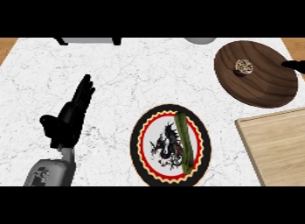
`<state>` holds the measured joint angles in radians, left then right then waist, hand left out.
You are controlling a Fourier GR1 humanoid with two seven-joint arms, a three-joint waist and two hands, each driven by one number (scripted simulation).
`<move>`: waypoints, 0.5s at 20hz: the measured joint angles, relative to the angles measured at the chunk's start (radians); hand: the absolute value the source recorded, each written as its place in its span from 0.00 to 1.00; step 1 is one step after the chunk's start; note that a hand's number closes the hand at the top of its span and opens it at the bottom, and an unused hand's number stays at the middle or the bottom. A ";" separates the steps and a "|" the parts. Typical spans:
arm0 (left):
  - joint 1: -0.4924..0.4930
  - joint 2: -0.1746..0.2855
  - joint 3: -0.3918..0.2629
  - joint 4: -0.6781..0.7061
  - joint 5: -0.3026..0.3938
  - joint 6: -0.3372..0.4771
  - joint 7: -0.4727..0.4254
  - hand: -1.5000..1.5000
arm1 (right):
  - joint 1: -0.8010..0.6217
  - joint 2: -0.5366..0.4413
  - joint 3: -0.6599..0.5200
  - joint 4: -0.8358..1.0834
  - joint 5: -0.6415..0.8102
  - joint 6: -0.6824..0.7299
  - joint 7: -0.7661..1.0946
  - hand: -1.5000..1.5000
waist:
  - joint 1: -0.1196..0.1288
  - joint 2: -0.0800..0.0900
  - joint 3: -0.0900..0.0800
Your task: Pick the cupcake from the plate and place it in the bowl
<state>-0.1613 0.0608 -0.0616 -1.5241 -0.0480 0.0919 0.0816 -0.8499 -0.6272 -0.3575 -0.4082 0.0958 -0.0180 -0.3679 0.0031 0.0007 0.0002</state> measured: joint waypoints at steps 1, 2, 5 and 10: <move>0.004 0.000 0.001 0.005 0.000 -0.001 -0.004 0.50 | 0.012 -0.017 -0.009 -0.009 -0.015 0.035 0.001 0.00 | -0.001 0.000 0.000; 0.008 0.000 0.001 -0.008 0.002 -0.004 0.005 0.50 | 0.028 -0.019 -0.017 -0.012 -0.027 0.053 -0.010 0.00 | 0.000 0.000 0.000; 0.009 0.002 0.009 0.013 0.002 -0.007 -0.019 0.50 | 0.090 -0.038 -0.036 -0.045 -0.067 0.135 -0.030 0.00 | -0.005 -0.001 0.000; 0.027 0.007 0.006 -0.032 0.004 -0.023 0.007 0.50 | 0.175 -0.056 -0.040 -0.111 -0.104 0.222 -0.043 0.00 | -0.003 -0.001 0.000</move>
<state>-0.1342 0.0682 -0.0558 -1.5565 -0.0440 0.0692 0.0886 -0.6745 -0.6832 -0.3973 -0.5187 -0.0078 0.2036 -0.4114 0.0005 -0.0007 0.0001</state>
